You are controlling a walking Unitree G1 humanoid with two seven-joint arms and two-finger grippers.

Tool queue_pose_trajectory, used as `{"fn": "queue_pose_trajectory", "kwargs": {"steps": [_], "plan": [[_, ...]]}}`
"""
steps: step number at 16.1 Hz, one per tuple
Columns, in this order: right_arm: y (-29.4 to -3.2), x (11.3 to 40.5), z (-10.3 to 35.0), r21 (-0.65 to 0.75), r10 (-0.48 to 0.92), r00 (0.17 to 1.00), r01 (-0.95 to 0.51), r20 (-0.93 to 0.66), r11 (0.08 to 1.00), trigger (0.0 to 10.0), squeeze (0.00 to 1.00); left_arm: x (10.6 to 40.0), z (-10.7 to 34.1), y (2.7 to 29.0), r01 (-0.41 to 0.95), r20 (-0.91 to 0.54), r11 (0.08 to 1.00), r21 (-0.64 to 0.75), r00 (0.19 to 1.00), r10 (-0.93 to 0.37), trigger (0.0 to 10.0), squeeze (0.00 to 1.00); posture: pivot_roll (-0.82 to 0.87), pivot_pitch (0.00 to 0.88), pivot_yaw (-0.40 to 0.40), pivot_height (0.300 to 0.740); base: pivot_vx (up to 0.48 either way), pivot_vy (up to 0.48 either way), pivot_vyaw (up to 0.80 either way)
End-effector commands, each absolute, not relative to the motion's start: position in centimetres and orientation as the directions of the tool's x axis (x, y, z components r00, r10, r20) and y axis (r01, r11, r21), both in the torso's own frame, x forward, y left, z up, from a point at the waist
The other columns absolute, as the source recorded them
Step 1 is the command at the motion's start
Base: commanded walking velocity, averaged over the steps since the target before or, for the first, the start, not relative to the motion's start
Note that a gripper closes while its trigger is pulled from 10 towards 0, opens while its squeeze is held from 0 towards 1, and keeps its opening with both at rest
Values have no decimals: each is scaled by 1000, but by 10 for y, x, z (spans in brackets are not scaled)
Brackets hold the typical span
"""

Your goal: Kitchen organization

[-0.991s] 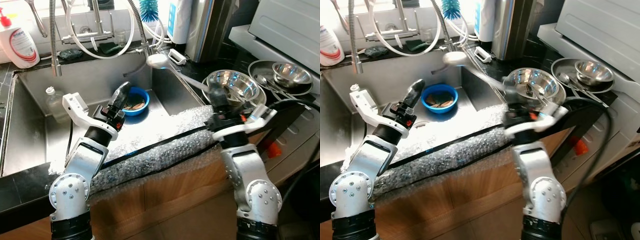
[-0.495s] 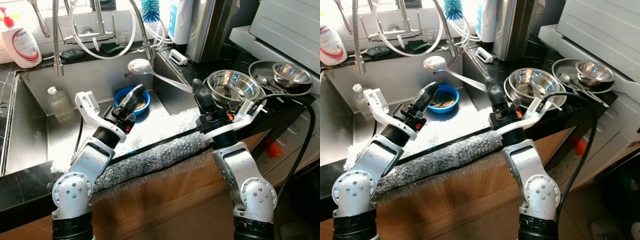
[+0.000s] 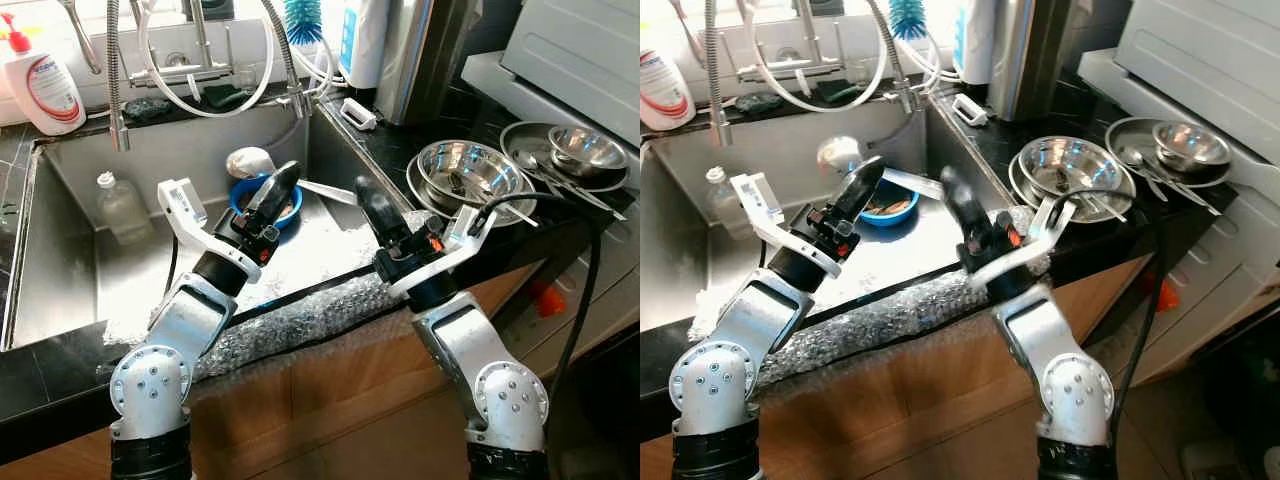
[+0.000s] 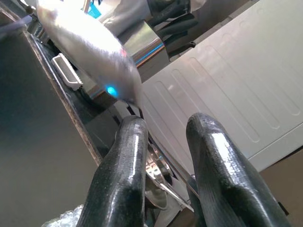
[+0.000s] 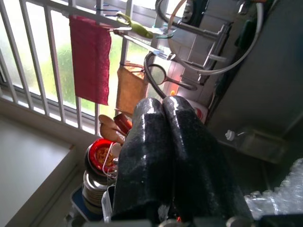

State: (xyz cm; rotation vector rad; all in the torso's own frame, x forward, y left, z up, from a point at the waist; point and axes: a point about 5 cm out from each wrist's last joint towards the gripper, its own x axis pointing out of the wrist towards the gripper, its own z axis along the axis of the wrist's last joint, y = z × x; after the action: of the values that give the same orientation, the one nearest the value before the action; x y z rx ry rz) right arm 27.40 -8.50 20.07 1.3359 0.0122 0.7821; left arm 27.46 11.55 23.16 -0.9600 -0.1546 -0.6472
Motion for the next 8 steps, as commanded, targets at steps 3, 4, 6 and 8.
{"fn": "queue_pose_trajectory", "kwargs": {"steps": [3,4,6,8], "plan": [[-65,259,183,903,531,755,-427,386,-50,10000,0,269,241,111,628,451,377,-680,765,-461,10000,0,20,79,-36,740,0,0,0],[-64,258,183,902,536,750,-429,387,-51,10000,0,269,241,111,630,452,375,-680,763,-461,10000,0,20,79,-36,740,0,0,0],[-63,256,185,894,536,739,-443,408,-69,10000,0,269,241,110,630,451,365,-685,761,-467,10000,0,18,79,-36,740,0,0,0],[-63,256,187,890,530,735,-448,422,-86,10000,0,269,240,109,627,446,364,-689,762,-468,10000,0,17,80,-36,740,0,0,0]]}}
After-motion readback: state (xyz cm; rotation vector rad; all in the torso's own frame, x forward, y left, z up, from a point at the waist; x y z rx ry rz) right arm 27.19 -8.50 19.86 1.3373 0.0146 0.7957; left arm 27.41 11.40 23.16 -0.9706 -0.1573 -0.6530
